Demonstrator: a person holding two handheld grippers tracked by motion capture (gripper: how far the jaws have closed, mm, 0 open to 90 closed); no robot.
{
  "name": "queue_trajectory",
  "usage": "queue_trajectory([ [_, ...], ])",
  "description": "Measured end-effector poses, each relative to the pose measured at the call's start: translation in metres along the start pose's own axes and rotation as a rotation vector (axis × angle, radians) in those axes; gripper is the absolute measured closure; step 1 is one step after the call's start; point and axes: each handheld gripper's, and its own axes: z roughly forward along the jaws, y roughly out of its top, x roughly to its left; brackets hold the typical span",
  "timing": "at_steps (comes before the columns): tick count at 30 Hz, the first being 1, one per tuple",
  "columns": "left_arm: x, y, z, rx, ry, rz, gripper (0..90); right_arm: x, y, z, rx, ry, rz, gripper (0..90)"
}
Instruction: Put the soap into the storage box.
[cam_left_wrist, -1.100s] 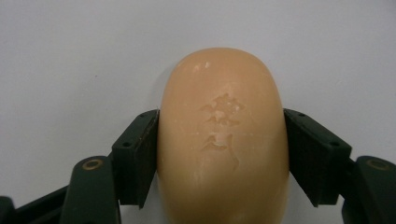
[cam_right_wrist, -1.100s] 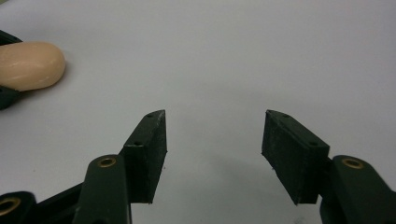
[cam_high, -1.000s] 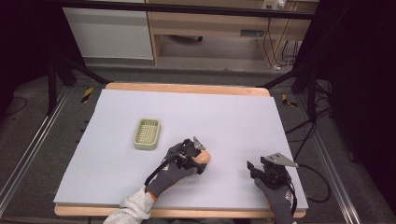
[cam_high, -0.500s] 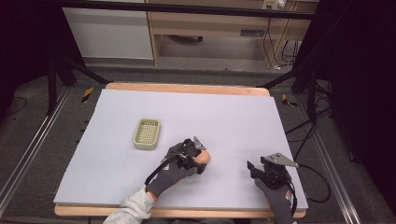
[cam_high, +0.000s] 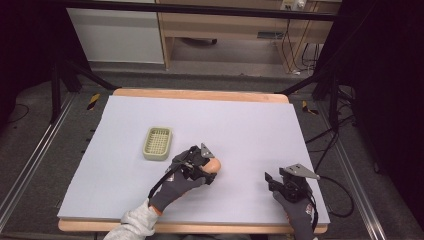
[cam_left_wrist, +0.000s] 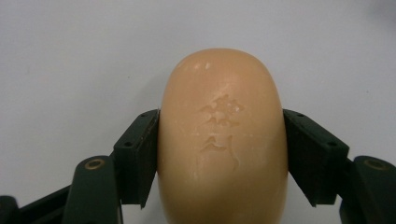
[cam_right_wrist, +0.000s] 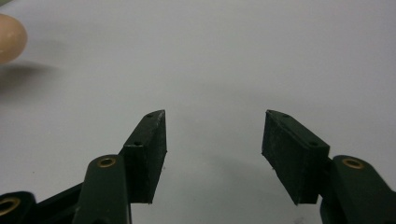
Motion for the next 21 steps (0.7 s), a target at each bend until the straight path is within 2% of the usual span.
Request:
queue_trajectory([
  [5, 0.004, -0.005, -0.012, -0.014, 0.010, -0.007, 31.7, 0.000, 0.000, 0.000, 0.000, -0.001, 0.000, 40.3],
  [6, 0.006, -0.005, -0.015, -0.007, 0.009, 0.002, 31.7, 0.000, 0.000, 0.000, 0.001, -0.002, 0.001, 40.2],
  [7, 0.006, -0.007, -0.016, -0.022, 0.011, -0.013, 31.7, 0.000, 0.000, 0.000, 0.001, -0.002, 0.000, 40.2],
  [21, 0.020, -0.027, -0.034, -0.040, 0.031, -0.056, 31.7, 0.000, -0.001, 0.000, 0.003, -0.005, -0.002, 40.2],
])
